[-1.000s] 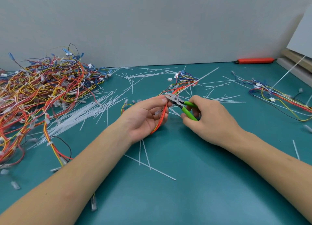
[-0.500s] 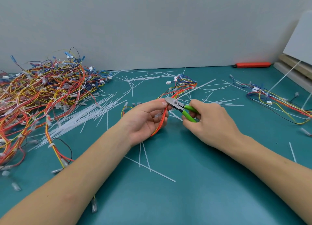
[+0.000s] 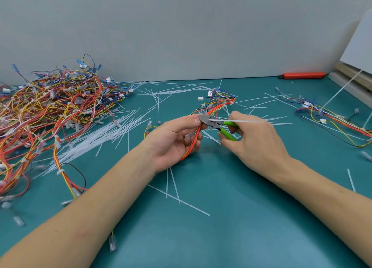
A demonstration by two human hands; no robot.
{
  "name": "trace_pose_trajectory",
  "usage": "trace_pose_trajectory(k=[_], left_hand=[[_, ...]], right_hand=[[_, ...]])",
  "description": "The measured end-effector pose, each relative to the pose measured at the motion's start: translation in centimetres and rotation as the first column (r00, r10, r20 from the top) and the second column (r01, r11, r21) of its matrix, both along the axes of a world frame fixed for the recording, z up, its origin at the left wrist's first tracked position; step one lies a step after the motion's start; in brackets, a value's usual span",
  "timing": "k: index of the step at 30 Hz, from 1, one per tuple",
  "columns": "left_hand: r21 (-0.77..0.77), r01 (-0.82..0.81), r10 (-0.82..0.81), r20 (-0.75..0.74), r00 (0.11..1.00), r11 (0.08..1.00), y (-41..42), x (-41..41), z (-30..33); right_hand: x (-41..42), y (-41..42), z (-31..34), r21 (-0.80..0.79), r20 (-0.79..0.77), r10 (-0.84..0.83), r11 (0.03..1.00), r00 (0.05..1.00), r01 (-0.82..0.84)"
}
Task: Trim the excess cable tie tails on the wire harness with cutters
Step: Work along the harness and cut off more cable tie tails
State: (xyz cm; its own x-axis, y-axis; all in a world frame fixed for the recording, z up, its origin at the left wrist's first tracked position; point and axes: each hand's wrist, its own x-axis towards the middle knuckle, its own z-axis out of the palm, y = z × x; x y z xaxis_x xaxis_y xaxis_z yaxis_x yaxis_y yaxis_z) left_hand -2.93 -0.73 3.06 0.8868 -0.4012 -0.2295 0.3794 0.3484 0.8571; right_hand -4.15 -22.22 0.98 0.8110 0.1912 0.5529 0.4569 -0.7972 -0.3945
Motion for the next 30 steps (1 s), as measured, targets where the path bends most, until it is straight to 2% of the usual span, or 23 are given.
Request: trace_pose_trajectory(k=[18,30], left_hand=[[0.000,0.016,-0.016,-0.022,1.000,1.000,0.03,0.00,0.07],[0.010,0.008,-0.007,-0.023,1.000,1.000,-0.07,-0.02,0.10]], right_hand=[[0.13,0.11,0.04,-0.024,-0.048,0.003,1.000,0.999,-0.004],[0.23,-0.04,-0.21,0.020,-0.112,-0.003,1.000,0.994,0.005]])
